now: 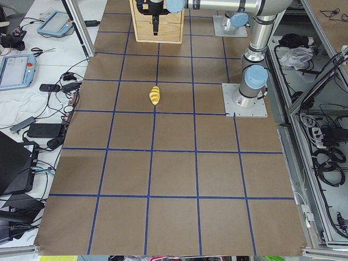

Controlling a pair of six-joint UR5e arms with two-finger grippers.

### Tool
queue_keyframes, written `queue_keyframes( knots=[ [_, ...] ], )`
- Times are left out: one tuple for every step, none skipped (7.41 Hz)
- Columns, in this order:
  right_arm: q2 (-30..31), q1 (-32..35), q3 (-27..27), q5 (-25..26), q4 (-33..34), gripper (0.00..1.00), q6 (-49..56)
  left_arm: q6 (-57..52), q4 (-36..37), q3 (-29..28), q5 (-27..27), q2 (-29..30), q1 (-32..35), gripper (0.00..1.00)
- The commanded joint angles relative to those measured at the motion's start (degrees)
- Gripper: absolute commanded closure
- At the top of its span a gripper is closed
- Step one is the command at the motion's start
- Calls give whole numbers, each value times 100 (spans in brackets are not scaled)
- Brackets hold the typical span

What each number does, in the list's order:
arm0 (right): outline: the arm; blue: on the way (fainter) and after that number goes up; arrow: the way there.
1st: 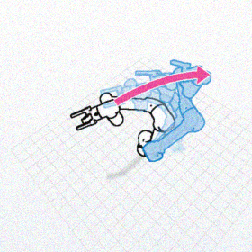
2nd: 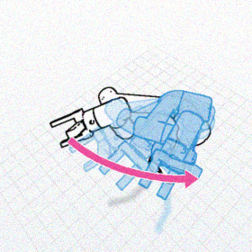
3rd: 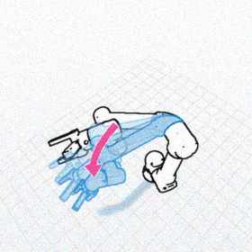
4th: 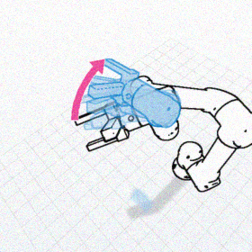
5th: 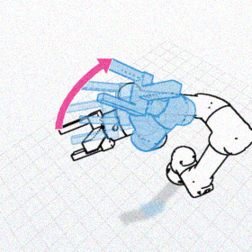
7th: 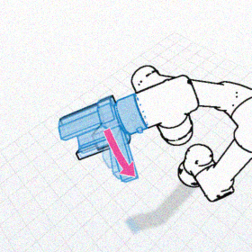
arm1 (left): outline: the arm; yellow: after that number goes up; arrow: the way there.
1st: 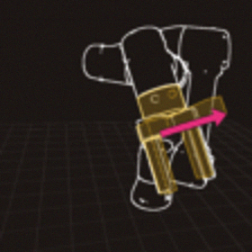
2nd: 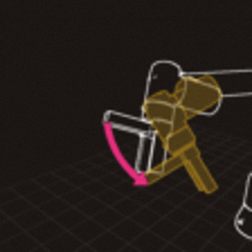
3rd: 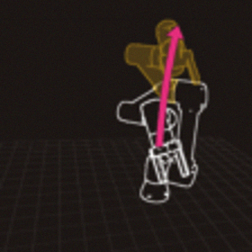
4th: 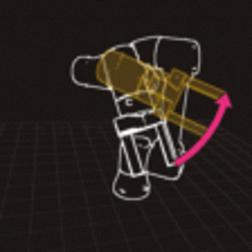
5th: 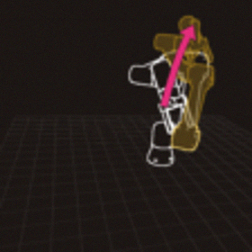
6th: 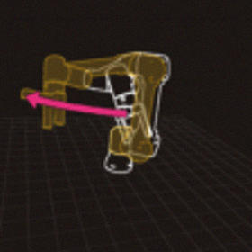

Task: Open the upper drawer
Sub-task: 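Move the left gripper toward the black handle on the cabinet drawer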

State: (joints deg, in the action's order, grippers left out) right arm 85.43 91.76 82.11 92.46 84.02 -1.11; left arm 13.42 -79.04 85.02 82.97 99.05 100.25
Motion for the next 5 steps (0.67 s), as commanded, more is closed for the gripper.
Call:
queue_keyframes(
  knots=[
    [0,0,7,0,0,0,5,388,467,-20,-140,298,554,0],
    [0,0,7,0,0,0,5,494,555,-46,-428,395,705,0],
    [0,0,-2,0,0,0,-4,504,869,-47,-466,518,802,0],
    [0,0,-2,0,0,0,-4,504,933,-55,-518,588,951,0],
    [0,0,-2,0,0,0,5,548,1169,-55,-649,676,1013,0]
  ],
)
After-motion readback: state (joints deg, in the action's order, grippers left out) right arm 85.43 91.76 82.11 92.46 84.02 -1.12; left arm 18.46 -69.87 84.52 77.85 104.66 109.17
